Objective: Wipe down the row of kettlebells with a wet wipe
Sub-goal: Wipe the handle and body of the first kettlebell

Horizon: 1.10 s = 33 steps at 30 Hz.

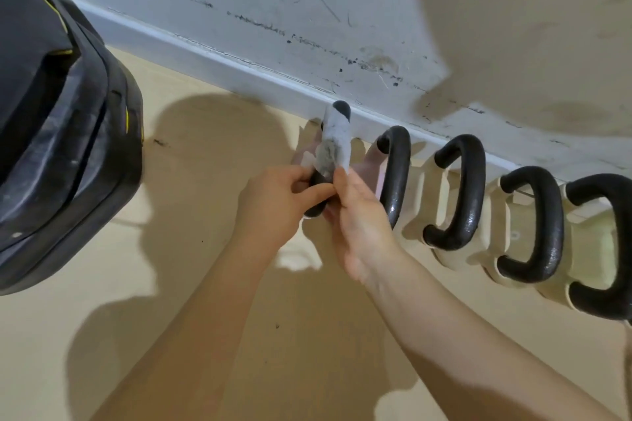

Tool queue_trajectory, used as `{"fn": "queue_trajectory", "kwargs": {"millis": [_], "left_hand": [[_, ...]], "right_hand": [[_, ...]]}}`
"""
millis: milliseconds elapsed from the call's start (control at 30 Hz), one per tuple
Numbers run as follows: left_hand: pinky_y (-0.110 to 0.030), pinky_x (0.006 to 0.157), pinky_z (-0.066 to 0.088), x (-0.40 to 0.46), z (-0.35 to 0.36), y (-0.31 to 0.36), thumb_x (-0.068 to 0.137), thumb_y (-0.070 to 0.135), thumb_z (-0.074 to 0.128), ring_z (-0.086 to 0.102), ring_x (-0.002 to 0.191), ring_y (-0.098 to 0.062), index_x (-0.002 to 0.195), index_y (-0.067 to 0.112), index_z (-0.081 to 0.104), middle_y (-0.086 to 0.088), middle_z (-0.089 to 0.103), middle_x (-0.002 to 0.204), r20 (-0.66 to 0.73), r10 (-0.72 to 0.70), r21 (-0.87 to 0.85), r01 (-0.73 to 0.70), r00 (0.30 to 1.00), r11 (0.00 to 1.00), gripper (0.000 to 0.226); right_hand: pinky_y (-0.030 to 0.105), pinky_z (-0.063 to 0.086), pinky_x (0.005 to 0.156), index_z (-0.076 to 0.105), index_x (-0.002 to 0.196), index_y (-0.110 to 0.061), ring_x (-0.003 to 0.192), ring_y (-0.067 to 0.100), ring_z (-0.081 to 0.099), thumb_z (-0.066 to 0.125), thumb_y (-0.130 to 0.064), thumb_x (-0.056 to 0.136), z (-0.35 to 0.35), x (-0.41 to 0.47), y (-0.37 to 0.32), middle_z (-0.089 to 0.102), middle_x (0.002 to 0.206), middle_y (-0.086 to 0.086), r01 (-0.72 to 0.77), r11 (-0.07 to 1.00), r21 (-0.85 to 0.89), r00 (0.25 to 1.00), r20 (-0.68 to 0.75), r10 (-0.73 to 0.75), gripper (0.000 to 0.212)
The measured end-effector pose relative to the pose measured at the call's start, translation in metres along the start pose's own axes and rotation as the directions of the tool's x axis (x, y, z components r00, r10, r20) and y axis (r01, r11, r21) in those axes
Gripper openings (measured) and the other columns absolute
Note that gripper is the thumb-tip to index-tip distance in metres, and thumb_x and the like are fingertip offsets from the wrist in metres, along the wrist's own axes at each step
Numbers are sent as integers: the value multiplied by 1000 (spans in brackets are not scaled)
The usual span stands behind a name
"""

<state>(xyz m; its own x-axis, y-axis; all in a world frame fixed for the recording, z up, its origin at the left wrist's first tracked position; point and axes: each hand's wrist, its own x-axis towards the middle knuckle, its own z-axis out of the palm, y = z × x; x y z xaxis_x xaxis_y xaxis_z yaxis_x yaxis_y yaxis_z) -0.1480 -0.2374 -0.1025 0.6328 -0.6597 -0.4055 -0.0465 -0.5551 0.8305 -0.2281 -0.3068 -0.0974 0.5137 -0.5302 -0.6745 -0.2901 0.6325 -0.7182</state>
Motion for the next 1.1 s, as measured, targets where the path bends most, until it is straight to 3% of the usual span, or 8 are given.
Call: {"fn": "queue_trajectory", "kwargs": {"millis": [133,233,500,633,767,833,933,1100], "left_hand": [[-19,86,46,-5,-7,-14,89,24,58,64,96,-3,121,28,60,3,72,107,207,2,-246,50,978,968,33],[-23,95,45,-7,-9,-12,94,28,48,63,100,-2,120,36,55,9,69,109,186,-3,-309,62,982,949,27],[-31,98,43,-13,-3,-10,95,49,34,60,99,3,78,44,63,25,66,92,156,-97,-321,144,983,936,34],[-27,92,46,-17,-6,-2,95,52,27,60,92,6,81,41,61,25,64,90,183,-100,-333,157,978,930,38],[-12,68,50,-16,-11,5,97,50,20,65,76,9,91,32,60,15,67,91,225,-106,-402,191,969,896,44],[-16,72,52,-16,-11,3,97,49,22,68,85,-3,97,25,61,6,69,100,204,-131,-481,216,970,850,47],[-28,98,46,-20,-5,-7,97,50,19,63,106,-13,112,13,63,-6,67,117,197,-155,-508,236,968,829,60],[-40,106,39,-25,2,-15,77,69,28,60,112,-16,93,34,73,-2,70,111,142,-215,-406,255,966,877,59]], "right_hand": [[15,44,86,53,126,-16,96,-2,57,29,-23,102,7,-12,23,64,108,-7,181,953,-244,977,-71,-203,34],[15,41,83,53,121,-13,89,5,53,30,-19,101,8,-18,36,59,100,-6,266,853,-450,943,-60,-326,31],[28,53,70,63,93,-11,76,18,64,41,-45,94,8,14,4,66,91,5,131,991,-31,915,-381,-134,41],[33,51,79,54,122,-6,103,27,59,50,-23,94,20,22,1,59,115,10,172,984,-32,872,-460,-168,34],[17,40,48,54,75,2,62,17,47,41,-5,93,15,4,16,51,69,13,266,962,-64,896,-353,-271,23],[17,36,55,49,65,-10,60,10,42,37,-5,96,12,-4,30,46,65,0,264,936,-232,896,-301,-327,34],[15,41,70,60,96,-10,76,4,54,33,-12,99,13,-12,51,59,82,-6,211,932,-294,930,-235,-284,27],[25,45,84,48,110,-18,94,12,56,38,1,88,28,-16,45,59,99,-4,267,900,-344,928,-159,-336,30]]}}
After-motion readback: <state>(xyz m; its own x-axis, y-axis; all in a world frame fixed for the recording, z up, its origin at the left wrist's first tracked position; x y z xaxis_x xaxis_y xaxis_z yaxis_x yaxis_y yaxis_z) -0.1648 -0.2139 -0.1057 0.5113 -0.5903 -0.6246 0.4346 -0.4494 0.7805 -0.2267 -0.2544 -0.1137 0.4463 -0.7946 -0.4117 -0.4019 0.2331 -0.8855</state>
